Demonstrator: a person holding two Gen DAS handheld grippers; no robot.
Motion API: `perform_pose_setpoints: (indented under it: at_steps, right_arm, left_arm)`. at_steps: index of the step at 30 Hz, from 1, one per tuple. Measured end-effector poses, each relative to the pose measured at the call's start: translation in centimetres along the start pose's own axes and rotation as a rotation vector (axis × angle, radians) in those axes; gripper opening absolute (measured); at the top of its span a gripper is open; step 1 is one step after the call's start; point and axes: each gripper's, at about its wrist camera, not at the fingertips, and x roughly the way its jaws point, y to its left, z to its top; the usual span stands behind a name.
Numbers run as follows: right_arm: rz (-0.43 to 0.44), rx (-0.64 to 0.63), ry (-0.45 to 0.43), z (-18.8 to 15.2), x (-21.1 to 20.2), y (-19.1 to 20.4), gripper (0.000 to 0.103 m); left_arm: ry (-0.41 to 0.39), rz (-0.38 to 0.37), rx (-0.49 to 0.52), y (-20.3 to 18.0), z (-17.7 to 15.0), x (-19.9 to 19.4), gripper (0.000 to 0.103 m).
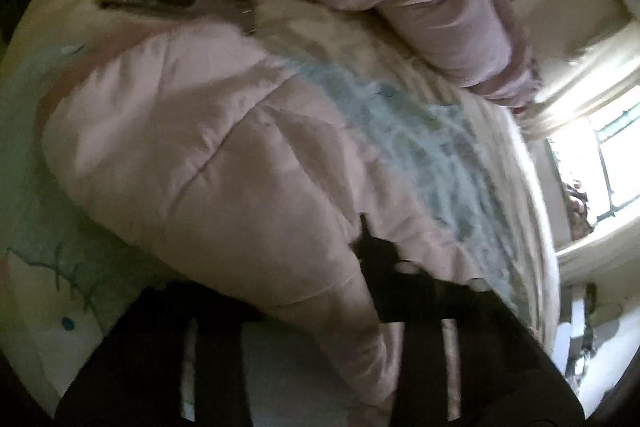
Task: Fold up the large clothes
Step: 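Close the left tool on the sleeve and lift it, then carry the sleeve across the coat front toward the right tool and release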
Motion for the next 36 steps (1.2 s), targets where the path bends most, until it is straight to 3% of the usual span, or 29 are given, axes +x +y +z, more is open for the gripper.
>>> perform_pose_setpoints:
  at_steps: [9,18,29,32,36]
  right_arm:
    - [-0.033,0.132,-0.055,-0.9,-3.6,-5.4,0.099]
    - [-0.077,0.238,-0.087,-2.1,-6.7,-9.6,0.099]
    - [-0.145,0.284,-0.146,-3.9,-11.4,-13.5,0.099]
    - [-0.099,0.349,-0.150,-4.7,-12.5,-15.1,0.099]
    - [-0.100,0.386,-0.170,-5.4,-13.9,-16.5,0.099]
  left_arm:
    - [-0.135,-0.114,0.140,-4.8,0.4,-5.7,0.017]
    - [-0.208,-0.233,0.222,-8.2,-0.1,-10.3,0.017]
    - [-0.286,-0.345,0.405,-14.6,-5.5,-16.3,0.016]
    - [-0.290,-0.361,0.473,-16.7,-7.1,-17.6,0.016]
    - [-0.290,-0.380,0.561,-19.6,-9.5,-18.8,0.016]
